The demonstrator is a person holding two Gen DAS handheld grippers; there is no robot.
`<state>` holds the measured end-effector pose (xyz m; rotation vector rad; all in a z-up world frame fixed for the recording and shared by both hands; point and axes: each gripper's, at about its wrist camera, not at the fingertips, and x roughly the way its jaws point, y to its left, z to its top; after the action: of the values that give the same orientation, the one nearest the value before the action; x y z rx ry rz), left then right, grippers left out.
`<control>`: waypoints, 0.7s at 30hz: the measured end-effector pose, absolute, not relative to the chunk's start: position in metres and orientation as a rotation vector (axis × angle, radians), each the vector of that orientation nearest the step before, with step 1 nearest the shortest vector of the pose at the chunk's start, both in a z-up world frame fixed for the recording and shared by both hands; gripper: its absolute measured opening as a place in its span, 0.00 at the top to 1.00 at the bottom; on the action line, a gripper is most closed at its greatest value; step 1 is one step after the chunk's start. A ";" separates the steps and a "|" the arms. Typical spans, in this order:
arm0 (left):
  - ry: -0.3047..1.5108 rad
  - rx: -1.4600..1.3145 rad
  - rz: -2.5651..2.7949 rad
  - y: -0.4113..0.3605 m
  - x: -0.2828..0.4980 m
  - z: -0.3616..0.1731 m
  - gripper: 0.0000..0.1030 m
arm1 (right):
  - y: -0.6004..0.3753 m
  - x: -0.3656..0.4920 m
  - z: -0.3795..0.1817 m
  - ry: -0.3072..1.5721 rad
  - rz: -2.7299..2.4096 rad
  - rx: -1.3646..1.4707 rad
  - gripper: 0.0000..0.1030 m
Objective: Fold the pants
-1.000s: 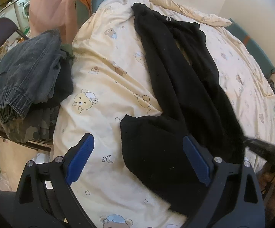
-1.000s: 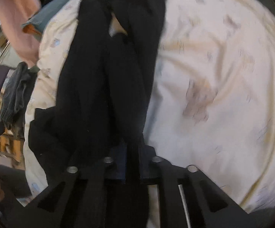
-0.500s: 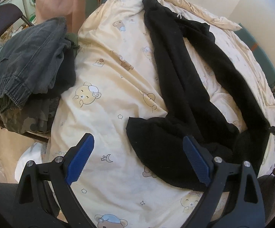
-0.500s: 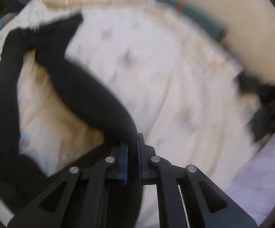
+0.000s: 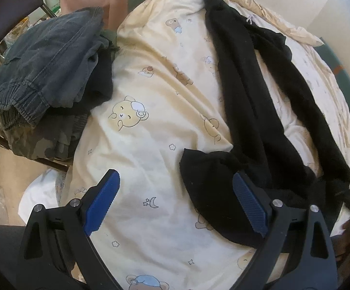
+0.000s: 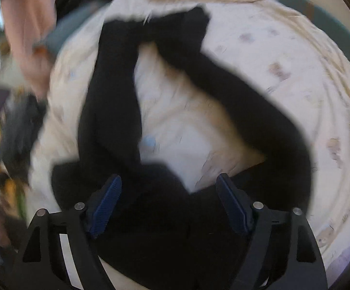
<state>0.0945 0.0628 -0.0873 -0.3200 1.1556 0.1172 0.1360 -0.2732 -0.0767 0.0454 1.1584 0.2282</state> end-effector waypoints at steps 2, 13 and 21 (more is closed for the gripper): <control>1.162 -0.309 0.122 0.064 0.094 -0.091 0.10 | -0.267 0.138 -0.116 1.269 0.220 0.054 0.20; 1.145 -0.346 0.140 0.071 0.097 -0.093 0.10 | -0.255 0.058 -0.049 1.004 0.592 0.253 0.93; 1.201 -0.316 0.136 0.055 0.108 -0.115 0.10 | -0.301 0.062 -0.067 1.077 0.341 0.362 0.93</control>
<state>0.1077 0.0547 -0.1147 -0.3161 1.2010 0.1364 0.0624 -0.3012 -0.0668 0.3617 1.0768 0.3414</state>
